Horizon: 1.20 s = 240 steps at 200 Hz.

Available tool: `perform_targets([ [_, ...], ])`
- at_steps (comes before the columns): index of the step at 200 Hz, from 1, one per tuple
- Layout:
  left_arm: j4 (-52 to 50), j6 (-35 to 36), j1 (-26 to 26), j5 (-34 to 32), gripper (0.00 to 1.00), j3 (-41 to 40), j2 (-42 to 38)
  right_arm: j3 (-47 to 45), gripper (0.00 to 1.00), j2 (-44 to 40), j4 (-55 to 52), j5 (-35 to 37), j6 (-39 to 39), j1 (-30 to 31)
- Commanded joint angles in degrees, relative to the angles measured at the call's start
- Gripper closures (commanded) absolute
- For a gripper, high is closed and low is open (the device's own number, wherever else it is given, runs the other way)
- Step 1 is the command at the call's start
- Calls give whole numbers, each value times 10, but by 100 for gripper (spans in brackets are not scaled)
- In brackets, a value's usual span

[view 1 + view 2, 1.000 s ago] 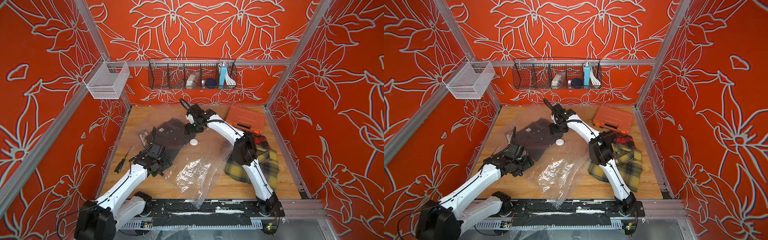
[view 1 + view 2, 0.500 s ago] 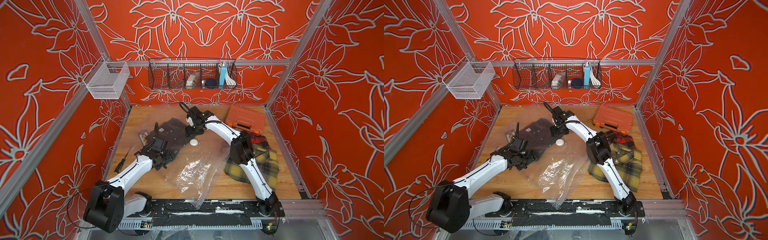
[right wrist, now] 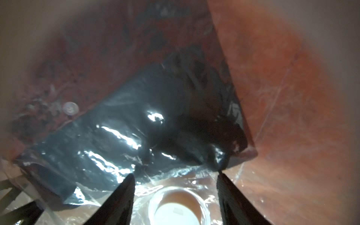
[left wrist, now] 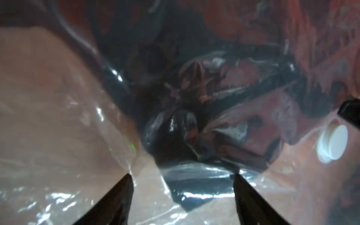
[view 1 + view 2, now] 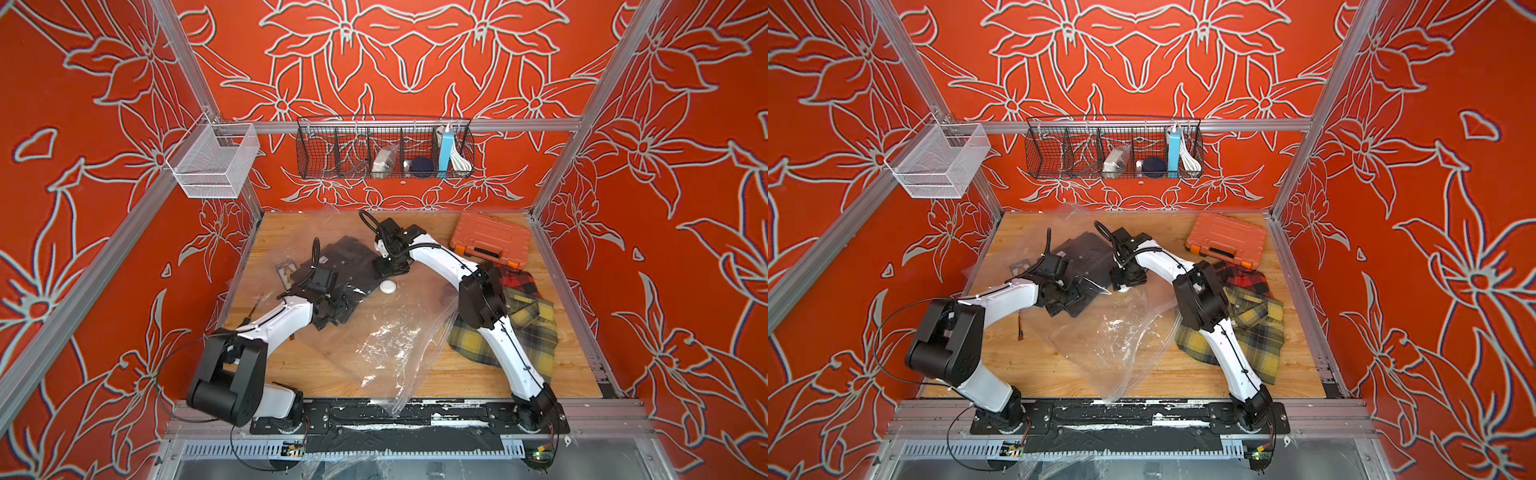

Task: Place the folded shirt into the vacuum bag
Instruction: Adjust the vacuum bag at the center of the board.

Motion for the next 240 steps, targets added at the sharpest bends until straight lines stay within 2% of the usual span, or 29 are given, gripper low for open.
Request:
perform_targets([
  [1, 61, 15, 11, 1, 19, 18, 36, 3, 31, 16, -24, 15, -9, 0],
  [35, 103, 27, 23, 8, 20, 53, 127, -51, 31, 4, -20, 9, -8, -1],
  [100, 131, 71, 42, 5, 21, 174, 283, -236, 31, -81, 49, -12, 10, -2],
  [144, 84, 125, 53, 23, 21, 307, 362, -257, 32, -91, 96, -63, 66, 4],
  [195, 9, 175, 83, 24, 21, 391, 349, -200, 33, -35, 157, -71, 178, 25],
  [240, -18, 169, 83, 23, 21, 323, 224, -226, 33, -42, 249, -7, 322, 48],
])
